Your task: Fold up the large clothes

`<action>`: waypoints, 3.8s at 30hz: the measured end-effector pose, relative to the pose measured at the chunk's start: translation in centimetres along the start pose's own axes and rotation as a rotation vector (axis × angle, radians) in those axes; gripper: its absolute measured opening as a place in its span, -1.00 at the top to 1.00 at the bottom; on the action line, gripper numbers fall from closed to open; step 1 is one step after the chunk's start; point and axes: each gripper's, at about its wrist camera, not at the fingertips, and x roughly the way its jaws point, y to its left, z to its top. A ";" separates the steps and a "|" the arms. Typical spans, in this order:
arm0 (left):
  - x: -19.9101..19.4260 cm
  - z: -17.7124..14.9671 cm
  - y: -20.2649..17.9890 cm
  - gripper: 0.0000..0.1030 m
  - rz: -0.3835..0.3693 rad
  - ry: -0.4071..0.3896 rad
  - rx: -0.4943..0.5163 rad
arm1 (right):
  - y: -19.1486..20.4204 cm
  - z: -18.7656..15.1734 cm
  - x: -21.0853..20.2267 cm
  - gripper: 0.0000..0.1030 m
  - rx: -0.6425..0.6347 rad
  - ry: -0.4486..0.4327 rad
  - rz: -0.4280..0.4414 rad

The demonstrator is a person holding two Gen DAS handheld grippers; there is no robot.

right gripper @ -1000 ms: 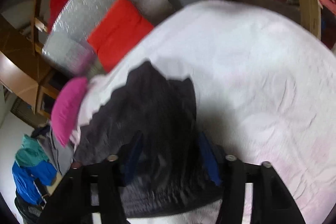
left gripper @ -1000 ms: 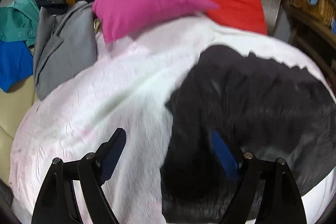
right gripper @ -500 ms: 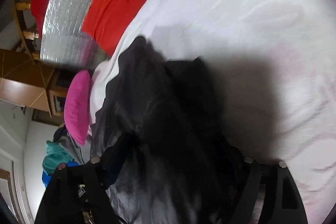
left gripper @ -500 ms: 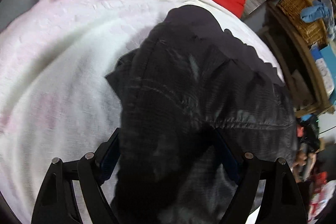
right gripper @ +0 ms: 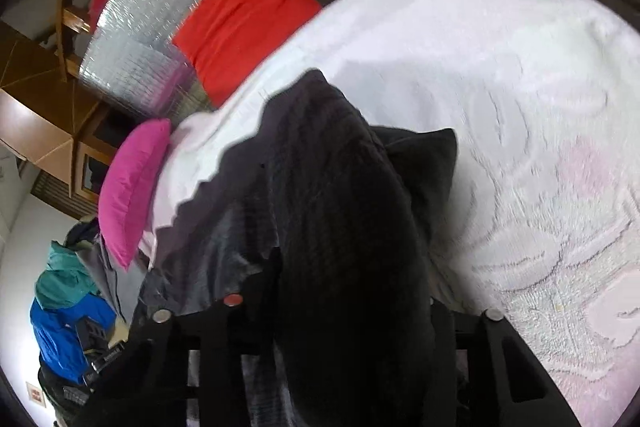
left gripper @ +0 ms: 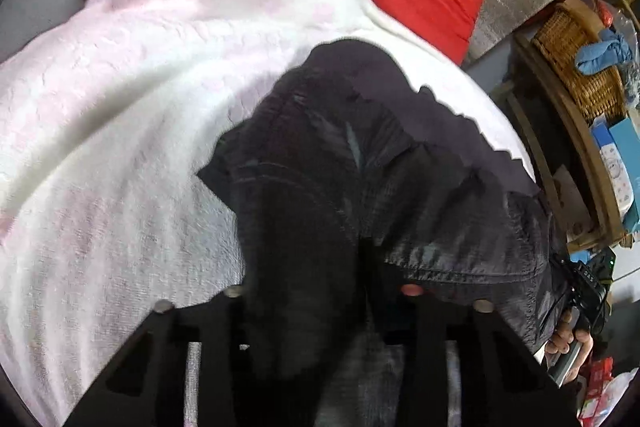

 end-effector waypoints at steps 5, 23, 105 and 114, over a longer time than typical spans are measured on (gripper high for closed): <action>-1.7 0.5 -0.9 0.42 0.021 -0.086 0.020 | 3.1 -0.3 -0.9 0.22 -0.114 -0.105 0.020; -6.5 -4.7 -2.9 -0.57 0.372 -0.189 0.204 | 2.1 -4.4 -5.3 -0.21 -0.119 -0.095 -0.339; -40.4 -29.8 -25.6 -1.00 0.561 -0.899 0.419 | 21.8 -29.3 -38.2 -0.67 -0.546 -0.565 -0.269; -40.8 -30.0 -25.4 -1.00 0.554 -0.905 0.408 | 21.9 -29.2 -37.9 -0.67 -0.539 -0.556 -0.279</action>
